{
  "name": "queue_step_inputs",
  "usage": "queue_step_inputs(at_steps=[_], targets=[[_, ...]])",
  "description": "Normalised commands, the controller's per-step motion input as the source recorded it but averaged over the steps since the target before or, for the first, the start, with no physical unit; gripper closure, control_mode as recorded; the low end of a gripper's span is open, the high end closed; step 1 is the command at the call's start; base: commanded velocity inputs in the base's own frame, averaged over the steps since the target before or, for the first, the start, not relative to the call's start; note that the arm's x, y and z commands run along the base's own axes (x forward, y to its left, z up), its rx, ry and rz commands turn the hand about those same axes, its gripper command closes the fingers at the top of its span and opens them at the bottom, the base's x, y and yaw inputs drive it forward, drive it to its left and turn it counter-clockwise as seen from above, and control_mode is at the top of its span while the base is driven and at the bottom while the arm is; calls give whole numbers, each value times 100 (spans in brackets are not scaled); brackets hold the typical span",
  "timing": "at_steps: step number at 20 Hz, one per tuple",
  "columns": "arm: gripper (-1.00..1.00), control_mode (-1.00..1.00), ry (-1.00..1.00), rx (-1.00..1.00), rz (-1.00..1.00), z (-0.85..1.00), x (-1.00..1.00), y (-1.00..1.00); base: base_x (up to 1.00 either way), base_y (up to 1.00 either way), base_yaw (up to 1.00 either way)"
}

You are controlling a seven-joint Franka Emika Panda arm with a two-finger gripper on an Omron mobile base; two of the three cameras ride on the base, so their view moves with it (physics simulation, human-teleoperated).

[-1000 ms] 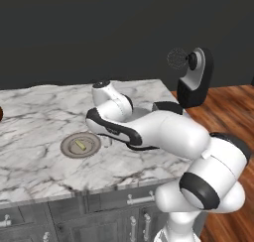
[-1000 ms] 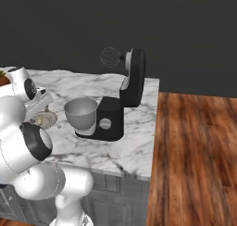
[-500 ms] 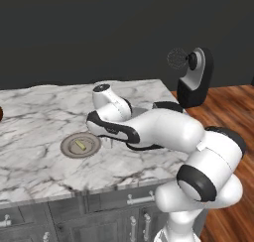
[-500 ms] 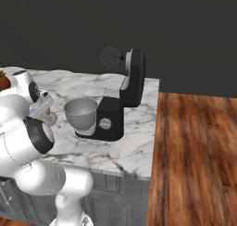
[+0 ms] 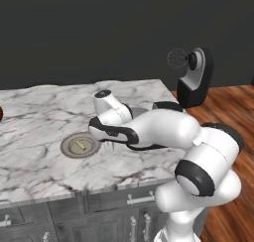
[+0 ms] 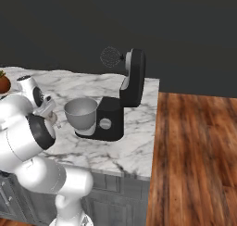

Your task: Add butter and sugar cubes to the stand mixer bowl and then turn on the stand mixer to begin making frosting.

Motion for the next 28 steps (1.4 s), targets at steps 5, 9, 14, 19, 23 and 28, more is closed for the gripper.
queue_step_inputs(at_steps=[5,9,14,19,23,28], targets=[[-100,-100,0,0,0,-19,20,-11,0,0,0],[-100,-100,7,0,0,-19,35,0,0,0,0],[-100,-100,9,0,0,-17,43,0,0,0,0],[-100,-100,6,0,0,-13,41,0,0,0,0],[-100,-100,4,-5,0,-18,21,18,0,0,0],[-100,-100,0,-10,0,-26,0,39,0,0,0]])
